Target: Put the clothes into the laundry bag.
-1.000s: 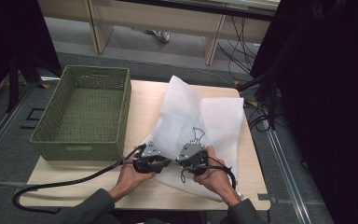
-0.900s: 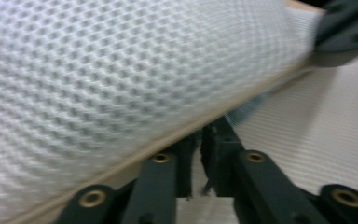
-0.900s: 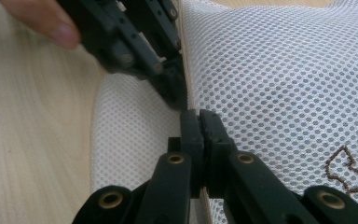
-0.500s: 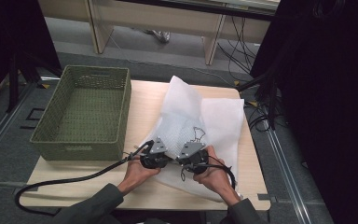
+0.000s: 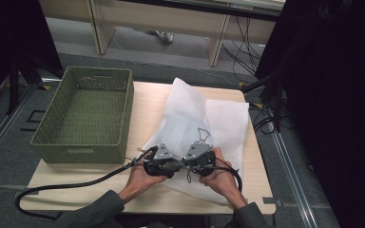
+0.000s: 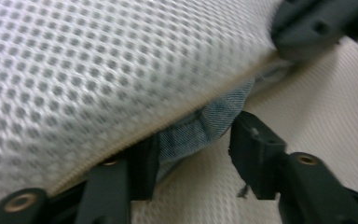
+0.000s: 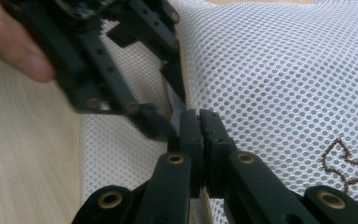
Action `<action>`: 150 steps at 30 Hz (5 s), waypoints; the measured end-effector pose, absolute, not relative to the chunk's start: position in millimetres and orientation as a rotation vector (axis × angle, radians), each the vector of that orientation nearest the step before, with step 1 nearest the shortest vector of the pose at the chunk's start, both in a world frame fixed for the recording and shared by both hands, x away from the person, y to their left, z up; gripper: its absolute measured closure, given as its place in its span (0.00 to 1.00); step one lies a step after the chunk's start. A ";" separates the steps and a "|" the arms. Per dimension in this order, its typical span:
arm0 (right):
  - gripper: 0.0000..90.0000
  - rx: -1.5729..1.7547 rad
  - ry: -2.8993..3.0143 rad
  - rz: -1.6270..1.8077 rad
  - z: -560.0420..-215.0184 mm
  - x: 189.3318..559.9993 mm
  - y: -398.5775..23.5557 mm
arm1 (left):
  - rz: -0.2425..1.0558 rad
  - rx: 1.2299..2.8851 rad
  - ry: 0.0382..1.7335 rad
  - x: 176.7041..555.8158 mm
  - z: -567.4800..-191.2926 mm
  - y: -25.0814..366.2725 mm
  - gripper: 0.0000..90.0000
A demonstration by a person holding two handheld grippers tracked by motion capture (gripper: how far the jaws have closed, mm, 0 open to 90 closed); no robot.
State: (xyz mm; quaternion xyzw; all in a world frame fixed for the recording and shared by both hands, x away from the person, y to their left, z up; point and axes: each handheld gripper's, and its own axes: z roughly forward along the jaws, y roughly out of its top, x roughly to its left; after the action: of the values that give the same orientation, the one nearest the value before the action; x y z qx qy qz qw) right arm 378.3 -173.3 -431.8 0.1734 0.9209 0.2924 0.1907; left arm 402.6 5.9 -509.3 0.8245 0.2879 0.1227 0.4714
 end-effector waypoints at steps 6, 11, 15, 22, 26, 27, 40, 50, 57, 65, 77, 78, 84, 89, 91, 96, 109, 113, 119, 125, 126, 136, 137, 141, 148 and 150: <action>1.00 0.477 2.573 0.800 -432.0 380.7 -174.7 | 0.401 2.042 0.788 419.9 -511.7 4.1 0.92; 1.00 0.521 2.590 0.814 -434.5 381.8 -172.4 | 0.483 2.001 0.842 421.3 -514.9 -2.9 0.93; 1.00 0.504 2.595 0.808 -433.1 382.9 -171.9 | 0.468 1.999 0.857 424.3 -516.8 -4.5 0.90; 1.00 0.521 2.641 0.806 -440.6 385.5 -170.4 | 0.409 2.057 0.818 408.6 -511.7 8.8 0.66; 1.00 0.522 2.618 0.806 -442.0 386.4 -170.8 | 0.424 2.085 0.812 399.6 -505.5 22.9 0.64; 1.00 0.530 2.621 0.813 -442.7 386.0 -170.5 | 0.425 2.097 0.788 401.6 -505.0 25.3 0.68; 1.00 0.529 2.661 0.755 -447.2 387.3 -166.0 | 0.423 2.059 0.894 430.5 -516.2 -2.5 0.95; 1.00 0.558 2.691 0.744 -458.3 395.5 -165.9 | 0.367 2.121 0.816 407.1 -507.0 20.7 0.71; 1.00 0.561 2.710 0.632 -472.3 402.3 -165.5 | 0.363 2.131 0.803 391.5 -492.1 48.3 0.65; 0.99 0.555 2.699 0.534 -479.2 411.3 -169.3 | 0.335 2.118 0.797 375.9 -487.5 63.1 0.63; 0.99 0.534 2.666 0.456 -477.7 412.5 -179.2 | 0.353 2.148 0.735 354.2 -474.1 71.3 0.57; 0.99 0.537 2.663 0.455 -477.1 412.7 -182.3 | 0.370 2.159 0.702 353.4 -472.3 73.1 0.55; 0.97 0.560 2.672 0.490 -473.8 412.0 -196.8 | 0.402 2.103 0.706 341.8 -464.6 85.7 0.46; 0.93 0.590 2.665 0.546 -469.6 406.2 -200.9 | 0.439 2.066 0.746 333.8 -458.4 109.5 0.41; 0.88 0.615 2.667 0.597 -467.5 405.6 -202.8 | 0.447 2.044 0.762 332.4 -456.5 119.8 0.39; 0.75 0.677 2.649 0.689 -461.4 398.5 -205.9 | 0.438 1.983 0.825 332.6 -457.6 143.5 0.34; 0.51 0.812 2.420 1.029 -436.5 362.7 -226.2 | 0.482 1.946 0.840 320.0 -456.4 176.6 0.23; 0.50 0.854 2.398 1.091 -435.4 359.8 -232.9 | 0.474 1.935 0.826 318.0 -457.5 186.2 0.19; 0.48 1.016 2.253 1.153 -431.2 352.3 -254.2 | 0.481 1.963 0.812 312.7 -459.1 195.5 0.17; 0.46 1.085 2.237 1.162 -436.1 345.0 -266.4 | 0.464 1.944 0.803 307.2 -458.7 197.1 0.17; 0.46 1.094 2.242 1.153 -436.6 343.3 -266.0 | 0.468 1.957 0.775 307.0 -458.2 198.5 0.17; 0.42 1.031 2.325 1.087 -448.1 326.0 -262.8 | 0.456 1.954 0.780 298.4 -457.9 203.2 0.17; 0.42 1.018 2.330 1.078 -449.9 325.2 -262.5 | 0.450 1.961 0.791 297.2 -459.3 202.1 0.17; 0.41 1.009 2.340 1.067 -450.7 321.6 -260.1 | 0.451 1.966 0.771 299.6 -459.5 201.5 0.17; 0.41 1.036 2.365 1.063 -452.7 320.9 -258.6 | 0.441 1.955 0.786 299.3 -459.3 200.4 0.17; 0.41 0.991 2.375 1.052 -454.0 322.7 -258.5 | 0.459 1.972 0.765 300.9 -458.7 202.5 0.17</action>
State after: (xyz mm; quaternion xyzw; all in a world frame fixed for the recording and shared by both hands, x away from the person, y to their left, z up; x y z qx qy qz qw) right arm 322.7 -258.5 -454.0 0.3507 0.8403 0.3722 0.1800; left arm 300.9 202.5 -458.7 0.8046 0.3120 0.1872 0.4692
